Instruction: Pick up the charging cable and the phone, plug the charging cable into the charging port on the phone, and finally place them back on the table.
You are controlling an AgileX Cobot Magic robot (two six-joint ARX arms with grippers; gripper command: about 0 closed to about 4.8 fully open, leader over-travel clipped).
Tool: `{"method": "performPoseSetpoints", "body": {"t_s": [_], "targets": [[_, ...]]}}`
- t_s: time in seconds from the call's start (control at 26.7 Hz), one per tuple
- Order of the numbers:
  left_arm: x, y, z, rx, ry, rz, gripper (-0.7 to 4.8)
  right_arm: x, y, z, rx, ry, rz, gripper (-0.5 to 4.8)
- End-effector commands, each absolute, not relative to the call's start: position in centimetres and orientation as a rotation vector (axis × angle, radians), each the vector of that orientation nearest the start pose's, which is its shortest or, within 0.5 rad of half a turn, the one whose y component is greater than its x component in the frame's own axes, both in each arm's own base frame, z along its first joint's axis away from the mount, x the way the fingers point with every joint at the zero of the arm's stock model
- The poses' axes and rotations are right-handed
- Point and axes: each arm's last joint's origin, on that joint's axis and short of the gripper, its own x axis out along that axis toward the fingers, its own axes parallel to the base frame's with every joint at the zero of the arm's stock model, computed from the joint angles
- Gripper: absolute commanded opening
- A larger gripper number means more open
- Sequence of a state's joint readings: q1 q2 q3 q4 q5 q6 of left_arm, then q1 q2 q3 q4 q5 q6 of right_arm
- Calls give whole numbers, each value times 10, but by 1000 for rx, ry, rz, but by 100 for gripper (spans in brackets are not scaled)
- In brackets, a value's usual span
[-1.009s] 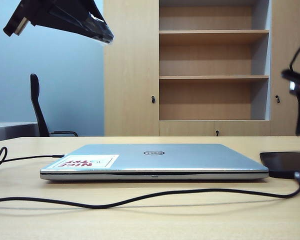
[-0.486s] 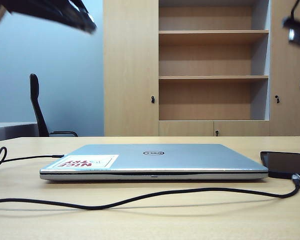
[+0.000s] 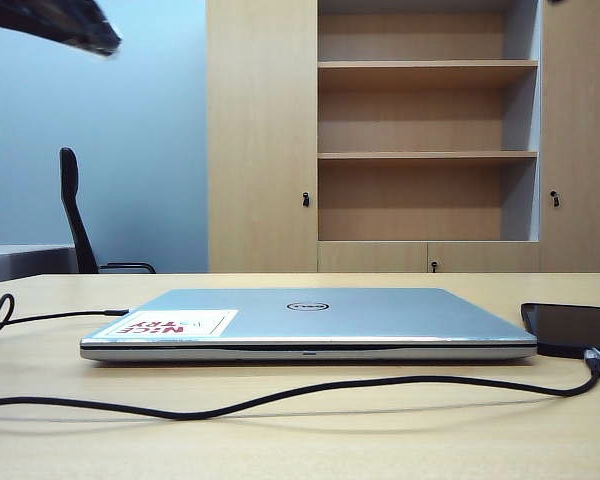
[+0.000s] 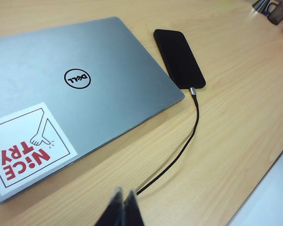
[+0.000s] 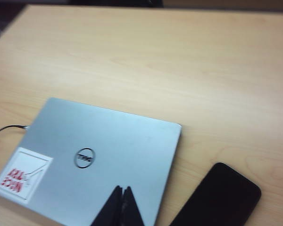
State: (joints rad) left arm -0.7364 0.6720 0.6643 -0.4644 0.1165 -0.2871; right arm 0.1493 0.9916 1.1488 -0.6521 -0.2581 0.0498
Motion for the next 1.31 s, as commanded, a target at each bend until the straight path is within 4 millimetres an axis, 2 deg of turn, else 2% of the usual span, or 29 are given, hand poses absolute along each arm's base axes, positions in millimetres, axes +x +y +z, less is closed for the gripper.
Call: {"method": "performPoseSetpoints", "body": {"t_s": [0.04,0.15,0.3,0.37,0.45,0.82,1.01,1.31], "targets": [[97,-93,263,-93,543,-778,-6,175,40,374,97,518,416,-3],[94,-90,247,-109,497,-787,-5,168,44,365,89,463,445,-3],[91,-87,229,-106,395,-810,-5,160,45,343,84,360,472,-3],[90,-86,220,-99,362,-817,-6,157,44,329,84,332,476,-3],[88,-85,207,-88,325,-825,-6,150,43,303,82,293,479,-3],[89,-86,186,-86,280,-833,-6,131,38,237,81,250,480,-1],[88,-85,169,-70,289,-833,-6,128,37,225,82,265,480,-1],[89,-85,166,-56,252,-839,-5,128,37,225,82,266,479,-1]]}}
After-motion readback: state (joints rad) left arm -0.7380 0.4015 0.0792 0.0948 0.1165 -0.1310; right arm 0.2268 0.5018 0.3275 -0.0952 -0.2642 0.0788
